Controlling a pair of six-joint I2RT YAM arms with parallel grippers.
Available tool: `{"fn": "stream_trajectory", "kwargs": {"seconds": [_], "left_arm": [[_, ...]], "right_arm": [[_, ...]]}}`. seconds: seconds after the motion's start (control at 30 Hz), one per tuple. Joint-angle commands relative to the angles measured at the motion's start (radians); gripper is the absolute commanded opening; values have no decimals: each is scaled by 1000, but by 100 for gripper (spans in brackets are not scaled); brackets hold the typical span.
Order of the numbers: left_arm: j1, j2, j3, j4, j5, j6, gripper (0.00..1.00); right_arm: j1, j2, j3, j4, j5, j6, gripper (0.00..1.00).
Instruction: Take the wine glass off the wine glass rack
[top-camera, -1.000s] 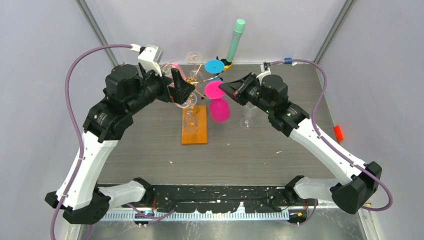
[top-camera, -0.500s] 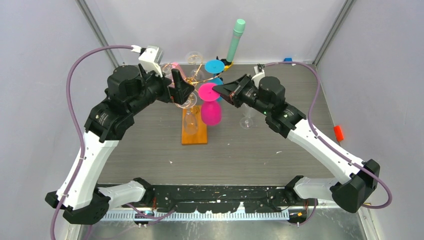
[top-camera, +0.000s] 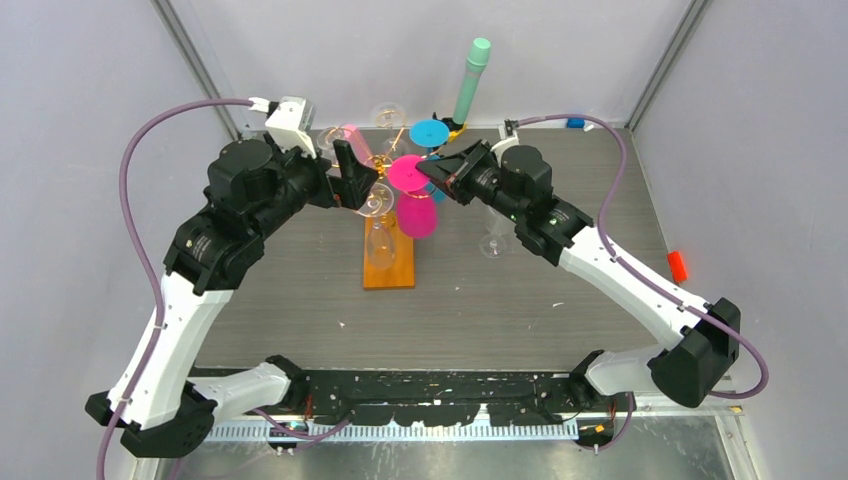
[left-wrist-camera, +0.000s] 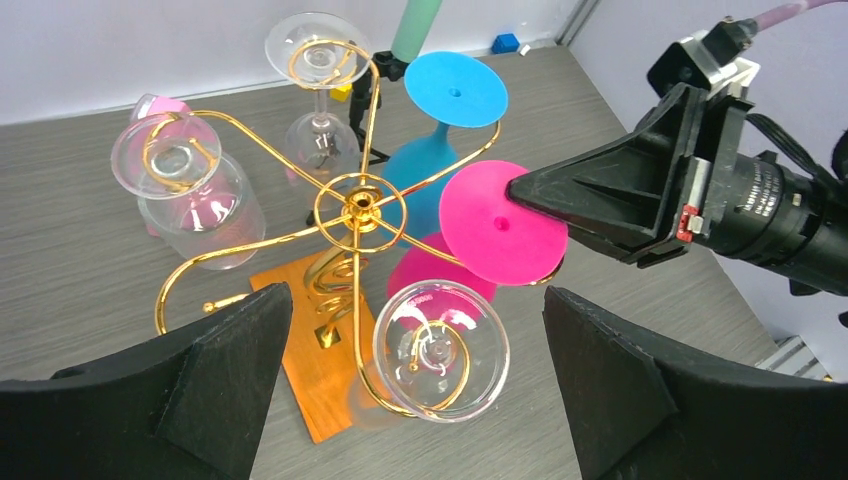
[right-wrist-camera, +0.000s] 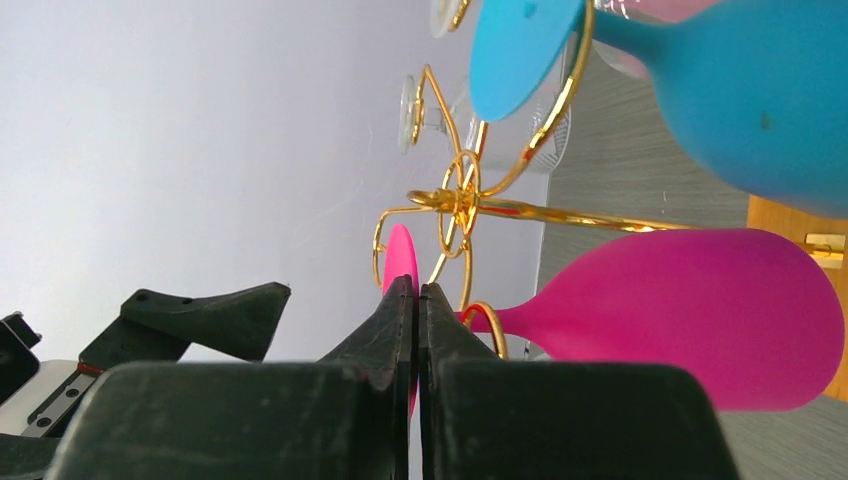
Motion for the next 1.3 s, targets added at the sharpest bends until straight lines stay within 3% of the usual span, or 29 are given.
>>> {"fn": "stream_trajectory", "kwargs": {"seconds": [0.0,0.43,0.83,1.07,1.27], "left_arm": [[7,-28,-12,79,-36,-9,100],[7,-12,-32,106,77,-29,100],[7,2,-52,158,225,-75,100],[5,24,-132,387,554,-135,100],[5,92,-135,463,563,-330,95]], "right_arm": [[22,-13,71,43,143,-51,0],[28,-92,13,12,332,-37,0],[29,-266,-55,-105,363,8,0],[28,-359,-36,-219,355,8,0],[27,-461,-55,-186,338,19,0]]}}
